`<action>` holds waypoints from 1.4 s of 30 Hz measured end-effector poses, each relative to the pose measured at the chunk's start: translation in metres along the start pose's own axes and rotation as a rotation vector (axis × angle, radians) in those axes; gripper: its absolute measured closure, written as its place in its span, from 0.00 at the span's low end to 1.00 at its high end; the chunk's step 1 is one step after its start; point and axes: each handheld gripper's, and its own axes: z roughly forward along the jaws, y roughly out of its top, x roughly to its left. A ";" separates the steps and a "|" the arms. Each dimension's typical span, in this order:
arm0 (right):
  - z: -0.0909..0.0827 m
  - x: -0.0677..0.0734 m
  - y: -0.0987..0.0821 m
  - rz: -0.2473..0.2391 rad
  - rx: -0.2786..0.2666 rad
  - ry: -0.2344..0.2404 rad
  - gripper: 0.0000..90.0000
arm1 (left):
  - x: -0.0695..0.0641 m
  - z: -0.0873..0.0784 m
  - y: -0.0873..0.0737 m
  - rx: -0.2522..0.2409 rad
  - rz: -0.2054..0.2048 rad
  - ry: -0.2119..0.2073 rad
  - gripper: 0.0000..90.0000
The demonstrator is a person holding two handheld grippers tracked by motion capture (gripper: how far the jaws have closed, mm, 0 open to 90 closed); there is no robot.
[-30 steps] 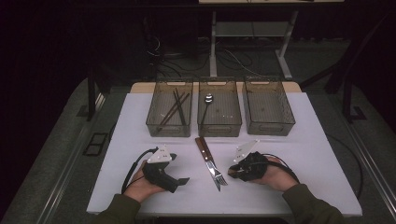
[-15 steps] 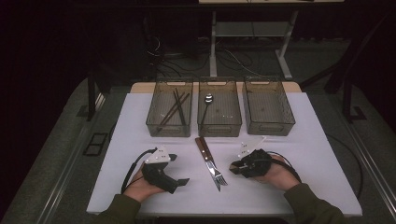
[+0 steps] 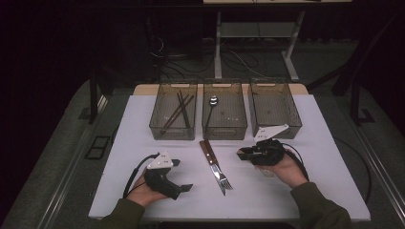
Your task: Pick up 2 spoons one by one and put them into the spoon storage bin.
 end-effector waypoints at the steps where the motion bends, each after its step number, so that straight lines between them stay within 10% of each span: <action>1: -0.001 -0.001 0.002 0.000 -0.006 -0.007 0.82 | 0.000 0.000 0.000 0.003 -0.002 0.003 0.00; 30: 0.012 -0.050 0.108 0.101 -0.127 -0.137 0.82 | -0.001 0.000 0.000 -0.005 0.005 -0.013 0.00; 42: 0.035 -0.081 0.125 0.157 -0.135 -0.169 0.82 | -0.002 -0.001 0.001 -0.010 0.018 -0.024 0.00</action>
